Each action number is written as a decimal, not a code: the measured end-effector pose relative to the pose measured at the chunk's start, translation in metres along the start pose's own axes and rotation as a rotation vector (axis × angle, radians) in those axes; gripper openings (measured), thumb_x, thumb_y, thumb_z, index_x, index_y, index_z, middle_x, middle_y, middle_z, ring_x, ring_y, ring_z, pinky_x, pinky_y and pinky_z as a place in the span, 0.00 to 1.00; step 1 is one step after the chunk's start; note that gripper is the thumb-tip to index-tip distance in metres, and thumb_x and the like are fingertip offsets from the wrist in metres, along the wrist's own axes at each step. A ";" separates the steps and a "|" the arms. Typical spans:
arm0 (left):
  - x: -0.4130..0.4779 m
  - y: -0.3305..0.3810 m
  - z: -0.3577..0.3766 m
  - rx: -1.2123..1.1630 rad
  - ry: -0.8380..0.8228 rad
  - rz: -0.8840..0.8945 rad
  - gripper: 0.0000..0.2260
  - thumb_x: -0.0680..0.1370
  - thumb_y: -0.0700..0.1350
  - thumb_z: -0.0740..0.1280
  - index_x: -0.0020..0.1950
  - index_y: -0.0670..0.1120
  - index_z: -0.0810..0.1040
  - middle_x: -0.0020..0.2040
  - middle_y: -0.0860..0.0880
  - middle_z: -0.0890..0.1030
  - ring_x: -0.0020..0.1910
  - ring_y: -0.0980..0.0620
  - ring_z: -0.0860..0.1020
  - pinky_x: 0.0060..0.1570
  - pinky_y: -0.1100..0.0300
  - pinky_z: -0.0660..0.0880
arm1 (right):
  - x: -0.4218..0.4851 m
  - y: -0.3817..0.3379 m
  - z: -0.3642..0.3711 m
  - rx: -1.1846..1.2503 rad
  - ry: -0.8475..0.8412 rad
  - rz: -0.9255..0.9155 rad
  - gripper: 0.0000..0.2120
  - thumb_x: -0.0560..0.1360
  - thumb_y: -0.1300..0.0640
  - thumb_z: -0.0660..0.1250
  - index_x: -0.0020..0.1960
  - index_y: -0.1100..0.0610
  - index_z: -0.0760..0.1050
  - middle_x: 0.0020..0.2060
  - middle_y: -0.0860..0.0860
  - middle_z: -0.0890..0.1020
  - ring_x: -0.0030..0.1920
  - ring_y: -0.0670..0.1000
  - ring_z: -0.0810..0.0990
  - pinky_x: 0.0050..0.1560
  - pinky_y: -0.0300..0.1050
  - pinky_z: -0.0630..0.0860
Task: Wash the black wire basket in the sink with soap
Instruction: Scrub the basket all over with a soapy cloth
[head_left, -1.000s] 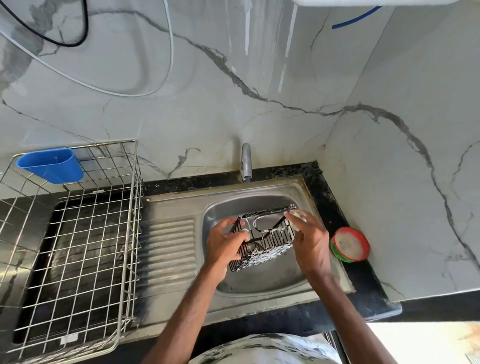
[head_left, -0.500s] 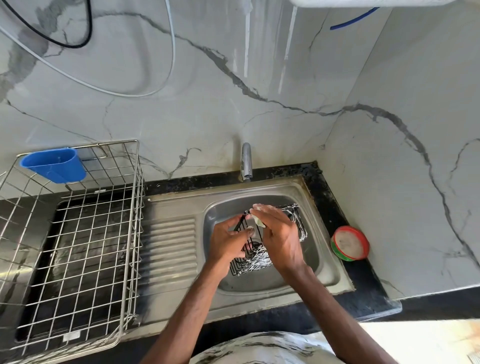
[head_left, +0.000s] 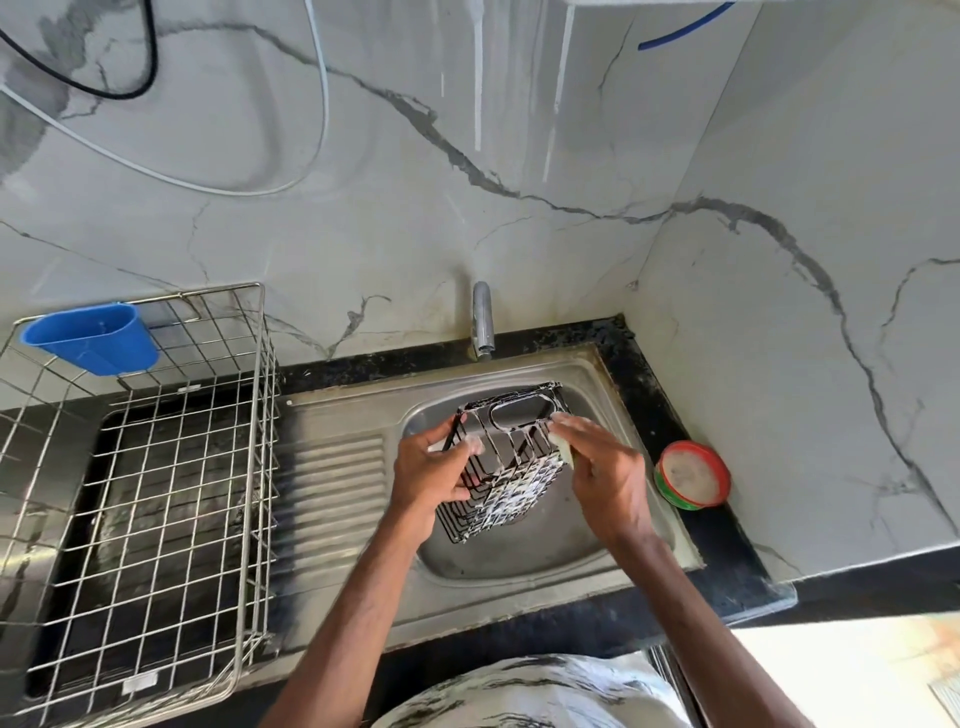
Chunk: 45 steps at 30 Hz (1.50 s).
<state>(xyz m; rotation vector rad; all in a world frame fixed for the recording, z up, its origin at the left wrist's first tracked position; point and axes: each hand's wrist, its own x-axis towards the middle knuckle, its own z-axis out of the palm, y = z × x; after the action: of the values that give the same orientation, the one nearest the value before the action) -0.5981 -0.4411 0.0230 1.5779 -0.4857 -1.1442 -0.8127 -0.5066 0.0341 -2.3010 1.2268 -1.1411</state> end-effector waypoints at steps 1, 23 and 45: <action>-0.001 0.000 0.002 0.005 0.003 0.007 0.20 0.75 0.46 0.78 0.67 0.51 0.82 0.63 0.44 0.83 0.58 0.38 0.84 0.37 0.49 0.85 | 0.003 -0.001 0.000 -0.011 0.021 0.033 0.27 0.68 0.83 0.64 0.56 0.58 0.85 0.55 0.54 0.86 0.57 0.49 0.84 0.55 0.42 0.82; -0.009 0.003 0.005 0.061 -0.038 -0.039 0.18 0.78 0.43 0.75 0.68 0.52 0.82 0.46 0.49 0.89 0.47 0.39 0.86 0.41 0.50 0.86 | 0.006 -0.029 0.017 0.021 -0.078 -0.120 0.21 0.74 0.77 0.63 0.57 0.60 0.84 0.58 0.57 0.85 0.60 0.52 0.83 0.59 0.42 0.81; -0.013 0.011 -0.014 0.091 -0.032 -0.072 0.14 0.78 0.39 0.73 0.63 0.50 0.85 0.49 0.46 0.89 0.49 0.35 0.86 0.43 0.48 0.86 | 0.012 0.009 -0.010 0.107 -0.012 0.428 0.26 0.71 0.75 0.64 0.58 0.50 0.85 0.49 0.49 0.88 0.40 0.41 0.85 0.39 0.33 0.81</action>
<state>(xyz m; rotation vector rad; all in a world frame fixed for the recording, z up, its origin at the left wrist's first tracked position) -0.5895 -0.4272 0.0382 1.6690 -0.5116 -1.2175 -0.8214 -0.5203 0.0412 -1.8416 1.5173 -1.0050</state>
